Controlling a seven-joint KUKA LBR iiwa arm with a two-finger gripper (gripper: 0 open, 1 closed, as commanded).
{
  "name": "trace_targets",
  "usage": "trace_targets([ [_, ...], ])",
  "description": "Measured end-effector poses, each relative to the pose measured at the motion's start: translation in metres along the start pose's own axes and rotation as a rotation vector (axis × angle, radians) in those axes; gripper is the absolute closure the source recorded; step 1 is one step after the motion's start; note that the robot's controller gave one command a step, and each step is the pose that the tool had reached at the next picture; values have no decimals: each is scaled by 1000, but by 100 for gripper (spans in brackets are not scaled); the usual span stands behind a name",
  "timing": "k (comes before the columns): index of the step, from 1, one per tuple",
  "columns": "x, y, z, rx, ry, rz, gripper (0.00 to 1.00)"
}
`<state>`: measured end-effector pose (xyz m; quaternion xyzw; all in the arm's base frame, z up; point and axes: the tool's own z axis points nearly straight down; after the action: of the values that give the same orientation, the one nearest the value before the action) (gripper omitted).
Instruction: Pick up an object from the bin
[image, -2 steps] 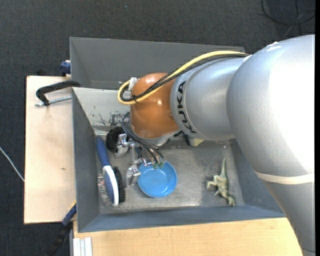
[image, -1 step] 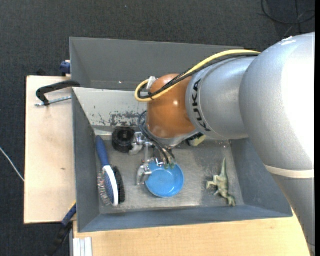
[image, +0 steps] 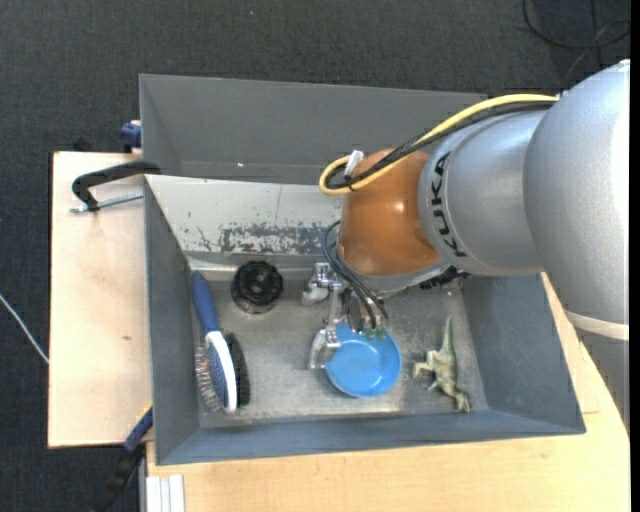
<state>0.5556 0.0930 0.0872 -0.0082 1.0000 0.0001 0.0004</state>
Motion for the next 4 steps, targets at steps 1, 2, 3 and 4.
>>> trace_targets([
  [1, -14, -56, 13, -11, -4, 167, 0],
  [2, -15, -83, 13, -12, -6, 231, 0],
  [3, -15, -87, 10, -6, -2, 234, 100],
  [4, -25, -132, -56, 2, -13, 174, 100],
])
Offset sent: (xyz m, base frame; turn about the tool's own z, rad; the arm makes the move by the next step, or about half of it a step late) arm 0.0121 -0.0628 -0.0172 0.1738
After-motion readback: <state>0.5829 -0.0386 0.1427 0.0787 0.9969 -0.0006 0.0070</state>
